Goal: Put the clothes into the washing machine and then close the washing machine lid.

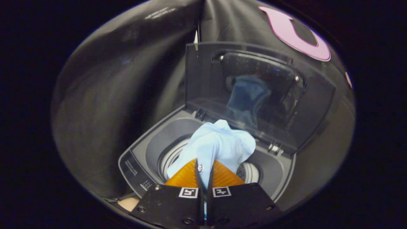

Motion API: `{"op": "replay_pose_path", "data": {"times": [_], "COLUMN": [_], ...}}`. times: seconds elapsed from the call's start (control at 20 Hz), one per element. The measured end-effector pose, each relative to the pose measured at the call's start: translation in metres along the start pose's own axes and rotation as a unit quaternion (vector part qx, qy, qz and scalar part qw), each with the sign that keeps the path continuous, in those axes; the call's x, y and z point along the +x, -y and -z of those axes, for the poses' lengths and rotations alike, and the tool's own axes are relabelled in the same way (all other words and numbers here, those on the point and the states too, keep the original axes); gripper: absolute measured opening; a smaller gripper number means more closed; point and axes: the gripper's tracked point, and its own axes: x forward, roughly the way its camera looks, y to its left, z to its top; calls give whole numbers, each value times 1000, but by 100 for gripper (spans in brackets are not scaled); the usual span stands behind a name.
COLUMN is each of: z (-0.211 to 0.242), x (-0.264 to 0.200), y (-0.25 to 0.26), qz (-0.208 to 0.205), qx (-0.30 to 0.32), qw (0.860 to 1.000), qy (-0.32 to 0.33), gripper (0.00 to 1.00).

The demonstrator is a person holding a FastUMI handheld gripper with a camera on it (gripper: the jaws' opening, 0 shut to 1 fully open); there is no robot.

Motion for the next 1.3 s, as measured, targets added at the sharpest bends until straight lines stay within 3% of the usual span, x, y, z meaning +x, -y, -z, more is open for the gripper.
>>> {"op": "replay_pose_path", "data": {"times": [0.15, 0.25, 0.5, 0.75, 1.1, 1.3], "z": [17, 29, 45, 57, 55, 17], "x": [3, 4, -3, -7, -16, -31], "y": [-2, -5, -9, -12, -5, 2], "qz": [-4, -9, -4, 0, -1, 10], "qx": [2, -11, -68, -99, -52, -19], "qw": [1000, 1000, 997, 994, 998, 1000], "qy": [-11, -26, -38, -38, -28, 19], "gripper": [3, 8, 64, 59, 59, 59]}}
